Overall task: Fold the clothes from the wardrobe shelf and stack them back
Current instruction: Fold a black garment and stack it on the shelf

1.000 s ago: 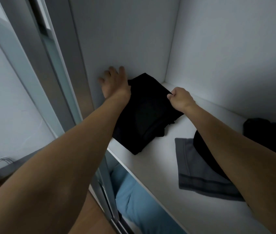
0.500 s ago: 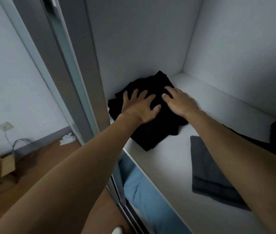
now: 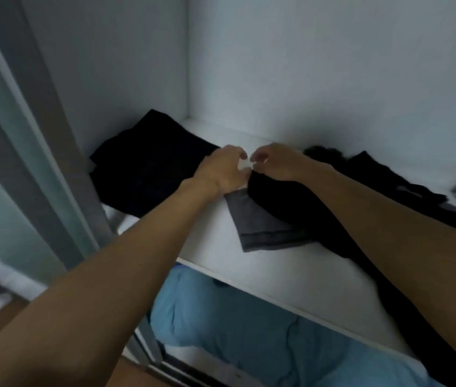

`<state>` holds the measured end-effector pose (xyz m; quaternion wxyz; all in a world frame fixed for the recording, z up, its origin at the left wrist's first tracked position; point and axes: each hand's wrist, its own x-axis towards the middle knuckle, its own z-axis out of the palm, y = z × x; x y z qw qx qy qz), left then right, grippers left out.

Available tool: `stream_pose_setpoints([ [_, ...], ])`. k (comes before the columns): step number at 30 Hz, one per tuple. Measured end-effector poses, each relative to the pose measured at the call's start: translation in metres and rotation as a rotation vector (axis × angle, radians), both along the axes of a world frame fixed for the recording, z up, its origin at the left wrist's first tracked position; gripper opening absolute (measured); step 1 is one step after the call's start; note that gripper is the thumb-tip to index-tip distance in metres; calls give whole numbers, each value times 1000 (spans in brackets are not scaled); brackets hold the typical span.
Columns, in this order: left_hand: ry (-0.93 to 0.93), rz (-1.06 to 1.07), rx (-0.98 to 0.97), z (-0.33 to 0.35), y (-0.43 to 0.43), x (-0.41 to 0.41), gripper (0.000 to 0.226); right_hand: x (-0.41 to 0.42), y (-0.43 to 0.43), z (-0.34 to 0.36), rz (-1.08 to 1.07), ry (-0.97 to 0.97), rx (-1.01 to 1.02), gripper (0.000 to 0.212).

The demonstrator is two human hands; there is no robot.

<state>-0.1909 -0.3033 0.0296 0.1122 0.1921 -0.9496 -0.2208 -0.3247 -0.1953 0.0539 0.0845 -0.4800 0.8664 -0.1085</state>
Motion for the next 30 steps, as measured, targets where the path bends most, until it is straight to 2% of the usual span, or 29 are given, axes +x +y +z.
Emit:
stream_pose_setpoints([
  [3,-131,-185,37,-20,37,-20,68,-1,73,8,-165,0,39,32],
  [6,-153,-316,-27,-31,64,-30,81,12,135,8,-326,82,-45,32],
  [9,-152,-411,-161,-39,83,-37,54,28,185,3,-458,198,-100,50],
  [12,-97,-353,-289,-43,99,-41,23,41,227,-8,-641,132,79,77],
  [14,-83,-318,-339,-43,106,-41,17,49,251,-21,-726,109,146,88],
  [17,52,-297,-270,-40,117,-41,12,54,274,-34,-805,45,-88,91],
  [20,261,-293,-67,-31,126,-38,10,51,282,-38,-887,26,-210,74],
  [21,345,-333,20,-28,128,-36,12,49,283,-39,-902,35,-234,61],
  [23,424,-472,189,-21,131,-31,19,47,283,-41,-961,68,-333,17],
  [24,382,-533,241,-18,132,-28,20,47,284,-42,-980,68,-375,8],
  [26,186,-591,247,-14,134,-23,21,47,285,-46,-990,55,-389,18],
  [30,-147,-576,146,-18,138,-19,27,50,292,-47,-940,20,-462,16],
])
